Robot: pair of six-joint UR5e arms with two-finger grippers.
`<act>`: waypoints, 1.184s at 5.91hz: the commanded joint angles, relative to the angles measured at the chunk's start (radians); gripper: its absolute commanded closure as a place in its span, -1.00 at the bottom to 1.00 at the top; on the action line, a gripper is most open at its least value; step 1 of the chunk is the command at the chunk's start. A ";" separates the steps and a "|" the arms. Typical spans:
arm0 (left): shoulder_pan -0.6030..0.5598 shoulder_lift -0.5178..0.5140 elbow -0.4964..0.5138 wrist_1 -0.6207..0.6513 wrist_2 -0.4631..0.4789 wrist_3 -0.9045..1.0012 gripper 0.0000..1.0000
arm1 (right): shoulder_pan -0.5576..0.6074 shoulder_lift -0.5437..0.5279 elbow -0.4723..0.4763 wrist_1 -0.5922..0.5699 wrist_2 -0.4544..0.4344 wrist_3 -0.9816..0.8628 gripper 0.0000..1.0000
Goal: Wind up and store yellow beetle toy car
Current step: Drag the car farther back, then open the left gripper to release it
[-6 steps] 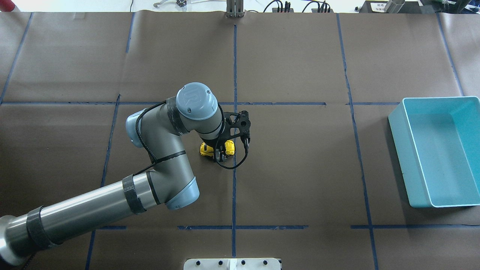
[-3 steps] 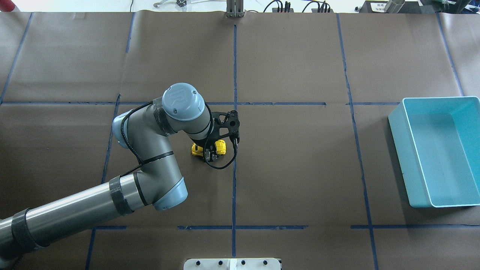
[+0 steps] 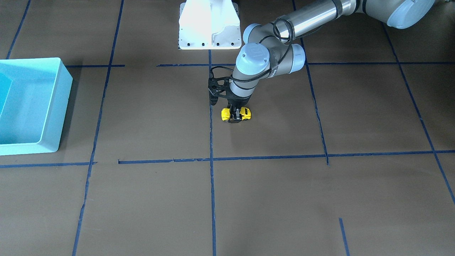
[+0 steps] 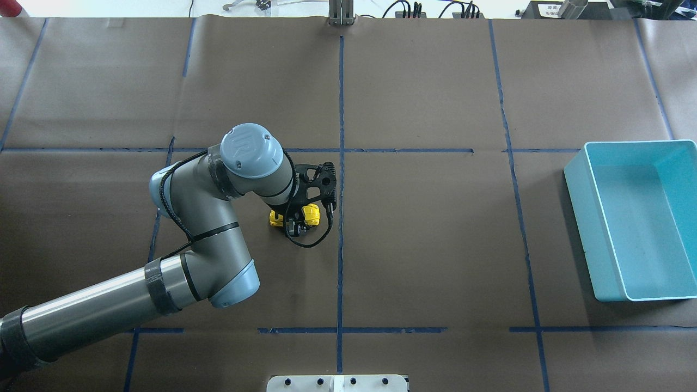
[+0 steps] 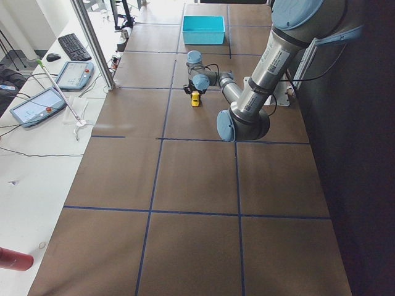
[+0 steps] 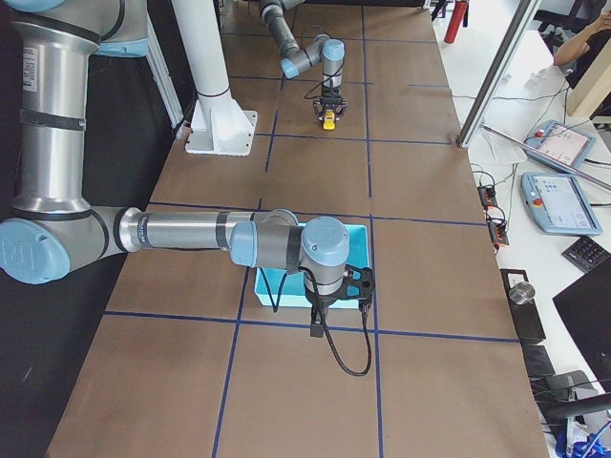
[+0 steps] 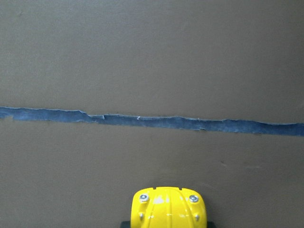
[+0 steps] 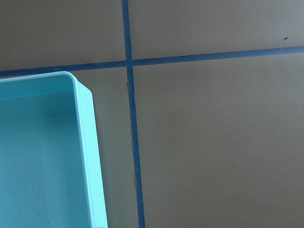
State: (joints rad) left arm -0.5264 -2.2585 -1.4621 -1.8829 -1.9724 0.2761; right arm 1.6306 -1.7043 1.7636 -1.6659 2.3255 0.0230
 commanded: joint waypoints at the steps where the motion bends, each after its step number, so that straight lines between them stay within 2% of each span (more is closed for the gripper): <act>1: -0.007 0.031 -0.021 -0.010 -0.006 0.002 1.00 | 0.000 0.000 0.000 -0.002 0.000 0.000 -1.00; 7: -0.024 0.079 -0.047 -0.050 -0.022 0.002 1.00 | 0.000 0.000 0.000 0.000 0.002 0.000 -1.00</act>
State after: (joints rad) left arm -0.5492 -2.1859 -1.5035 -1.9325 -1.9934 0.2773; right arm 1.6306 -1.7043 1.7642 -1.6659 2.3270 0.0230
